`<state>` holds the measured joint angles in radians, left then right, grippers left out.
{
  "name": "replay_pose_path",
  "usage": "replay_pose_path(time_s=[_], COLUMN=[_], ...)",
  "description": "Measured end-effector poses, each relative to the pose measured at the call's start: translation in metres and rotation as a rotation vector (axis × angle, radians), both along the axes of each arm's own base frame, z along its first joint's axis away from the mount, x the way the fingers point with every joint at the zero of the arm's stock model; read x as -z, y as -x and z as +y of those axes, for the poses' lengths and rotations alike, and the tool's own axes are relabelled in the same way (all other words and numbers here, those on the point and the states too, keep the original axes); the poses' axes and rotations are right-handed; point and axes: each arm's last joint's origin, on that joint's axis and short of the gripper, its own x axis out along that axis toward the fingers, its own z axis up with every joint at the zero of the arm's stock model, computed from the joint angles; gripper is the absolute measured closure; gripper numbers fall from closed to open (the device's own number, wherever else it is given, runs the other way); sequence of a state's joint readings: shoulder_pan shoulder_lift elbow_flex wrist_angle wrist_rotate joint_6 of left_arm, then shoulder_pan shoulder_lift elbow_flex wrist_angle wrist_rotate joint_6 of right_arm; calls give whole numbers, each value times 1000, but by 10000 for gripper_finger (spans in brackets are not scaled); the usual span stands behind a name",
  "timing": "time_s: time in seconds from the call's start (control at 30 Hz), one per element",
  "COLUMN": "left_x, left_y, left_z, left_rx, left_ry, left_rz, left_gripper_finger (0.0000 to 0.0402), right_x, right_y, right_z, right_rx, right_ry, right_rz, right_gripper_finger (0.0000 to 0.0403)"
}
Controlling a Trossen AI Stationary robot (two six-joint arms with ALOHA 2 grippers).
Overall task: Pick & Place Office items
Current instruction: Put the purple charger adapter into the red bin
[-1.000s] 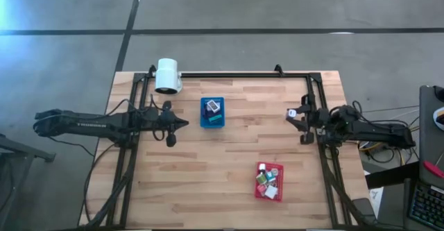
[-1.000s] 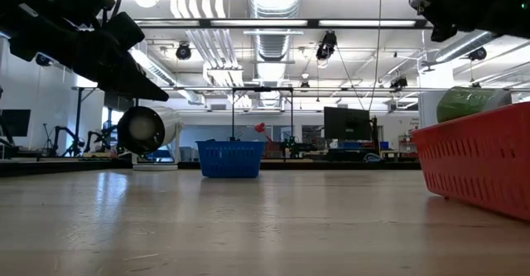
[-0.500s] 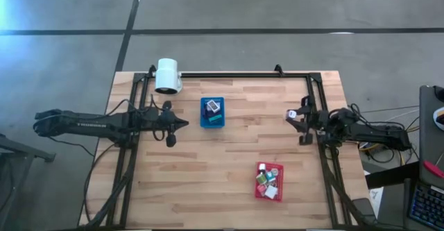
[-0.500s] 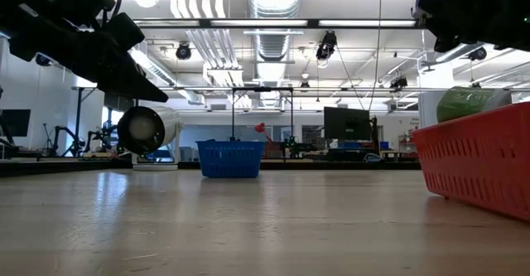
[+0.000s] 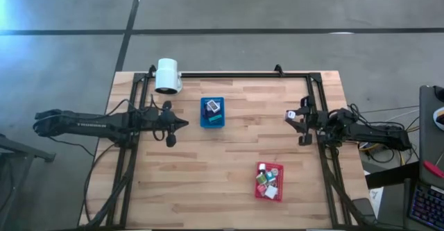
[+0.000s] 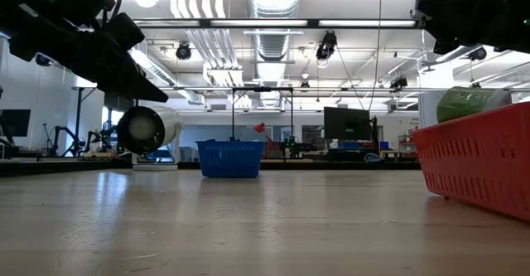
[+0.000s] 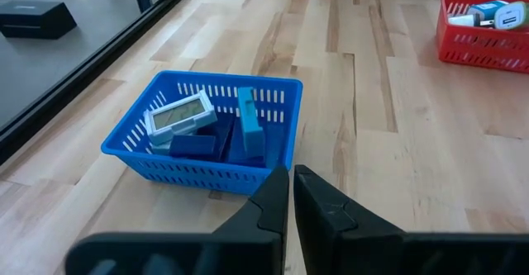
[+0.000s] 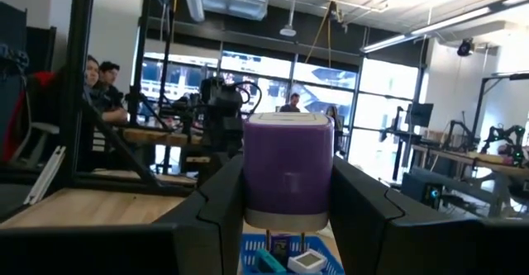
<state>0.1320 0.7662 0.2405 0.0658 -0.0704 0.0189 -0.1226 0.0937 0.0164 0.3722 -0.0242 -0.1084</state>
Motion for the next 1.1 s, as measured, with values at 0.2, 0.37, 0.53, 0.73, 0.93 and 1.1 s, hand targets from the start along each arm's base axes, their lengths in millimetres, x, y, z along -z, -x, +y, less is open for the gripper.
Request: replay_pose_path(time_s=[0.2,0.37,0.53,0.73,0.93,1.1], left_x=[0,0,0,2,5,5], left_y=[0,0,0,1,2,2], left_z=[0,0,0,0,0,0], left_rx=[0,0,0,-3,-4,-6], left_ry=[0,0,0,11,23,25], left_rz=[0,0,0,22,49,48], left_gripper_finger=[373,373,373,373,374,374], right_x=[-6,-19,-39,-75,-111,-130], right_y=[1,-3,-16,-36,-52,-58], right_z=[0,1,2,6,16,26], right_rx=[-18,-40,-61,-90,-156,-142], right_ry=[-48,-67,-94,-109,-148,-224], right_rz=[-20,22,138,310,436,669], right_gripper_finger=[275,275,275,275,275,275])
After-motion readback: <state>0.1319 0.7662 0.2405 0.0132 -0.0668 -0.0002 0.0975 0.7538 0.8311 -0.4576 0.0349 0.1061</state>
